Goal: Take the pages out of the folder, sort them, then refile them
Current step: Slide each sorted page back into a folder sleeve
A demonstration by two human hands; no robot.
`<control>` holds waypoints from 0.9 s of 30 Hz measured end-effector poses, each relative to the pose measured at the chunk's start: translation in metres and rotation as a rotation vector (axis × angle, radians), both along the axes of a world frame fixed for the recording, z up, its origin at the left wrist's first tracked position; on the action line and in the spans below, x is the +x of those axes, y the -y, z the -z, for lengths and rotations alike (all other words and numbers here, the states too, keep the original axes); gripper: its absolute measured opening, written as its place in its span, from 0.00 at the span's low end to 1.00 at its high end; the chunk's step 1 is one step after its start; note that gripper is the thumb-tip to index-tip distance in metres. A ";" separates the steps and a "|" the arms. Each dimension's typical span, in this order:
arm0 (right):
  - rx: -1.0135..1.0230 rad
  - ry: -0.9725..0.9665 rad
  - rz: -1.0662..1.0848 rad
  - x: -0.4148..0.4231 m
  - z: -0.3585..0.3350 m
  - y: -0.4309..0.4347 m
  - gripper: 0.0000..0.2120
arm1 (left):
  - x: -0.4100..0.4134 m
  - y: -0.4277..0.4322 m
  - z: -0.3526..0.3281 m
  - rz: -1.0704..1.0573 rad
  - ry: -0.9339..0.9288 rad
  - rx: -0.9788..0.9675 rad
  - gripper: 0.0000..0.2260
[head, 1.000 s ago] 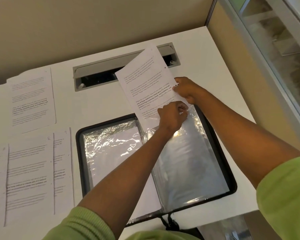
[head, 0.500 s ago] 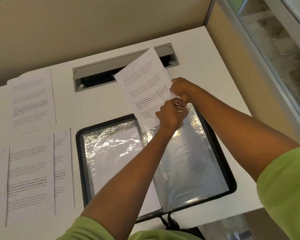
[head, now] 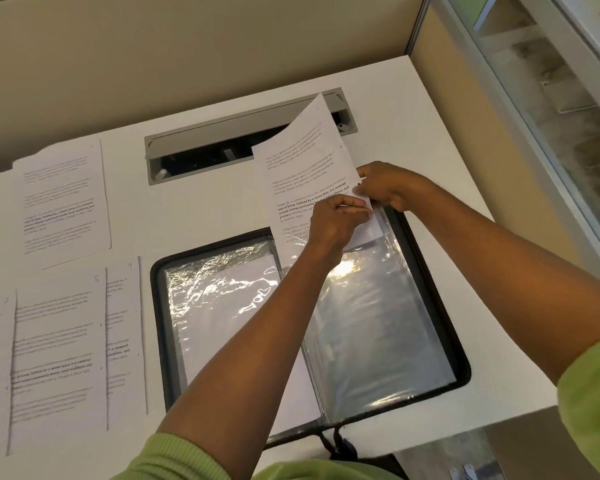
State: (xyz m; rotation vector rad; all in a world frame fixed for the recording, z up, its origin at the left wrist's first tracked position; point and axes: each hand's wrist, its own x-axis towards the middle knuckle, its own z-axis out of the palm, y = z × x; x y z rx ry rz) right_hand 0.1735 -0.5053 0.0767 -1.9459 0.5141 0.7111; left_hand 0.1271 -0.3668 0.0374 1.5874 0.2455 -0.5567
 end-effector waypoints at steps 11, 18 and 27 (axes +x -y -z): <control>0.018 -0.105 -0.046 0.005 0.004 0.018 0.10 | 0.026 -0.004 0.008 0.047 0.130 0.121 0.09; 0.105 -0.148 -0.008 0.004 0.012 0.040 0.17 | 0.056 -0.075 0.024 -0.268 0.199 0.494 0.30; 0.135 0.090 0.120 0.011 0.022 0.031 0.14 | 0.081 -0.118 0.017 -0.232 0.069 0.248 0.04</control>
